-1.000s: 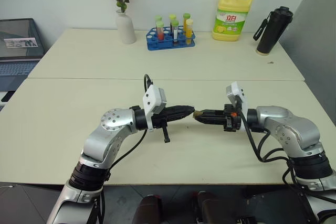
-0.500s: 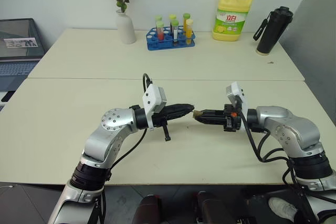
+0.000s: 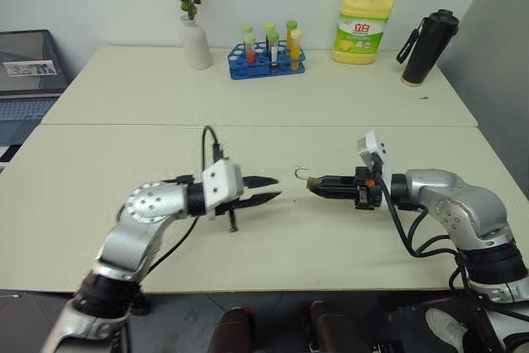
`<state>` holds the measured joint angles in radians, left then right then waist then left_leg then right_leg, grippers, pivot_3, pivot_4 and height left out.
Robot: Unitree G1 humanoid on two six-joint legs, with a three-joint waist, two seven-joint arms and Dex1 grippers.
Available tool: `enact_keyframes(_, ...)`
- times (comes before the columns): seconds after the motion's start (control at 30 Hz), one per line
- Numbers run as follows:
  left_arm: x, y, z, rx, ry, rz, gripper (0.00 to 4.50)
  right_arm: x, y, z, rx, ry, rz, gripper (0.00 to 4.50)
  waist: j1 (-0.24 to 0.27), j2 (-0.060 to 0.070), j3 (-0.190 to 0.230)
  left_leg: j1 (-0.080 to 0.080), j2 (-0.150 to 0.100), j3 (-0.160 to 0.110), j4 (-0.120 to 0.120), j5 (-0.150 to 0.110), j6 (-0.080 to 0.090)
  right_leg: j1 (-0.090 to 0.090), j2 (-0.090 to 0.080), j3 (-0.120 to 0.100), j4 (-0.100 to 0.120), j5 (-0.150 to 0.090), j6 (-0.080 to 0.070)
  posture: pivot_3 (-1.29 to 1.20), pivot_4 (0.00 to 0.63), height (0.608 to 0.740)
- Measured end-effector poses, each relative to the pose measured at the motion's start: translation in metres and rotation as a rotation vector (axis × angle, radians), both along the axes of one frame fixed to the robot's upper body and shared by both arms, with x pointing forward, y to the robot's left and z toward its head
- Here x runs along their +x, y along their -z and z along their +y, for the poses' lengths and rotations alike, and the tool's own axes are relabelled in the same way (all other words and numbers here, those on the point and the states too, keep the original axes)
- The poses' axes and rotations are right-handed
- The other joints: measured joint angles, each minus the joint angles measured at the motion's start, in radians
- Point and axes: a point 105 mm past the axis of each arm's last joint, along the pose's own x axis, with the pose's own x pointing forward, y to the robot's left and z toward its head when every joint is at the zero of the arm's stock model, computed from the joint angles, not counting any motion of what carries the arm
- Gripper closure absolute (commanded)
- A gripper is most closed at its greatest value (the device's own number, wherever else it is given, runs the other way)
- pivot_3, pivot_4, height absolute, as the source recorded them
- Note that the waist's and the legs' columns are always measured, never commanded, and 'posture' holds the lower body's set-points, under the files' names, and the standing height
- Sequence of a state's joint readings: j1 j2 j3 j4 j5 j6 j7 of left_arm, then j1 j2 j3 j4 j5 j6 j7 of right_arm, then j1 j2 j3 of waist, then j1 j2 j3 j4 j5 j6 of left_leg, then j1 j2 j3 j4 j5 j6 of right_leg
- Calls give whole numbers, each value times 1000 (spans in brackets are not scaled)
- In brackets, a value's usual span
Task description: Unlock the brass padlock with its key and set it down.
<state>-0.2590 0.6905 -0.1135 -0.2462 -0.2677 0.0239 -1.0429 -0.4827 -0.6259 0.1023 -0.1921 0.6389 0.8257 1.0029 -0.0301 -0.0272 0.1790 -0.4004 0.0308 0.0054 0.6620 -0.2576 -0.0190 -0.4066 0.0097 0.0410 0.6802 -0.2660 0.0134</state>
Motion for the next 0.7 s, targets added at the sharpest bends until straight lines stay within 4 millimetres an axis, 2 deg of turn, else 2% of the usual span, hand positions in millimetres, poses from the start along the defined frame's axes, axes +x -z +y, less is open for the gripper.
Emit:
enact_keyframes(0.13,-16,6,5,72,65,-36,1374,-2,5,1,-14,-4,61,4367,3,0,0,0,-1,0,0,0,0,0,-2,0,0,0,1,0,150,740)
enact_keyframes(0.27,-21,7,8,119,86,-73,42,-6,16,2,-52,-11,143,4367,3,0,0,0,-1,0,0,0,0,0,-2,0,0,-2,4,0,150,740)
enact_keyframes(0.37,-24,5,7,127,95,-100,0,-8,26,2,-78,-9,207,4367,2,0,0,0,0,0,0,0,0,0,-2,0,0,-3,4,0,150,740)
enact_keyframes(0.47,-30,11,9,157,104,-94,0,-9,37,7,-110,9,265,4367,1,0,0,0,0,0,0,0,0,0,-2,0,0,-3,4,0,150,740)
enact_keyframes(0.6,-31,16,7,169,109,-86,0,3,56,14,-134,95,364,4367,-1,0,0,0,1,0,0,0,0,0,-2,0,0,-3,4,0,150,740)
enact_keyframes(0.7,-30,16,6,167,100,-94,0,11,59,18,-139,132,393,4367,-1,0,0,0,0,0,0,0,0,0,-2,0,0,-3,4,0,150,740)
